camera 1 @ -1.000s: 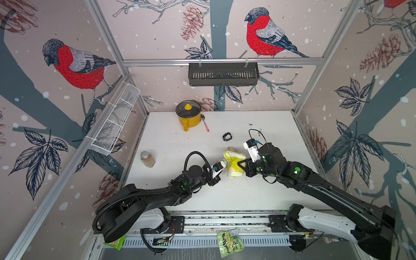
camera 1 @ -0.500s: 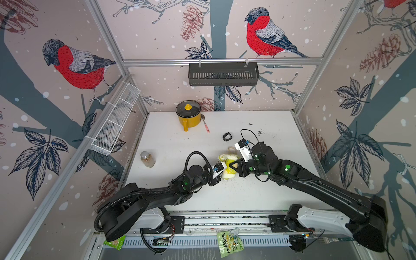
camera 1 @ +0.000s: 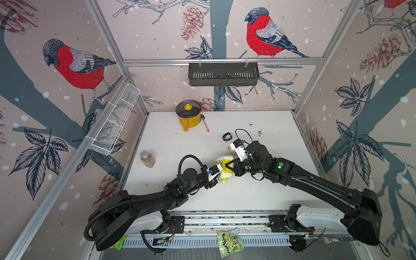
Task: Wipe the watch dial
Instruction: Wipe the dirt from the watch dial.
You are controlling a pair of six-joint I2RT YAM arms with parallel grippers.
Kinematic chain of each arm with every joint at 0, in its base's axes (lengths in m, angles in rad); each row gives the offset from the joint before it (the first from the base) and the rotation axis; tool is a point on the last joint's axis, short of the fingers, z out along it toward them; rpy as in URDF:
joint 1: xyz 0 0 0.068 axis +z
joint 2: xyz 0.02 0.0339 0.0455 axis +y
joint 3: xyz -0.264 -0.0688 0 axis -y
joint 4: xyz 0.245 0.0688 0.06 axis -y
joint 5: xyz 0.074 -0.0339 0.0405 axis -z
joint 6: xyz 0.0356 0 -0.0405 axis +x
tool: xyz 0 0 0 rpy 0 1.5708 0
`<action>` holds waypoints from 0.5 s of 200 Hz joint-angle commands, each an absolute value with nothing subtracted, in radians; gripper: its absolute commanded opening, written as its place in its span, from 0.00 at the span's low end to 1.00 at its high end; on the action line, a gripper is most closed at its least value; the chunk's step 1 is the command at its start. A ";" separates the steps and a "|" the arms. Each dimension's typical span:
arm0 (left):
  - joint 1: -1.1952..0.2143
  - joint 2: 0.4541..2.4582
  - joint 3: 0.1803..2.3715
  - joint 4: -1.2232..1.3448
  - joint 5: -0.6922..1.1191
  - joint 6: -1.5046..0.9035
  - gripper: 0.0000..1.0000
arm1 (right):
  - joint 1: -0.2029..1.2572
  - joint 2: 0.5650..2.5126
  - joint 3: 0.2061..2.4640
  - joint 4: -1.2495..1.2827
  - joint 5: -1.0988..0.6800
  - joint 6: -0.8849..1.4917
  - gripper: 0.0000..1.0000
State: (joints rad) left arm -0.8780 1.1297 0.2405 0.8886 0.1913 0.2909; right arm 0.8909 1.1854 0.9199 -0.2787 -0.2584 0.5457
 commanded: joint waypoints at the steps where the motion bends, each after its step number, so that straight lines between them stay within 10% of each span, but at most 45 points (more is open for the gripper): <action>1: -0.879 1.088 0.224 1.013 0.241 0.293 0.00 | 0.884 1.198 0.937 -0.285 -0.241 0.532 0.09; 100: -0.879 1.077 0.226 0.977 0.192 0.334 0.00 | 0.861 1.012 0.948 -0.435 -0.150 0.526 0.10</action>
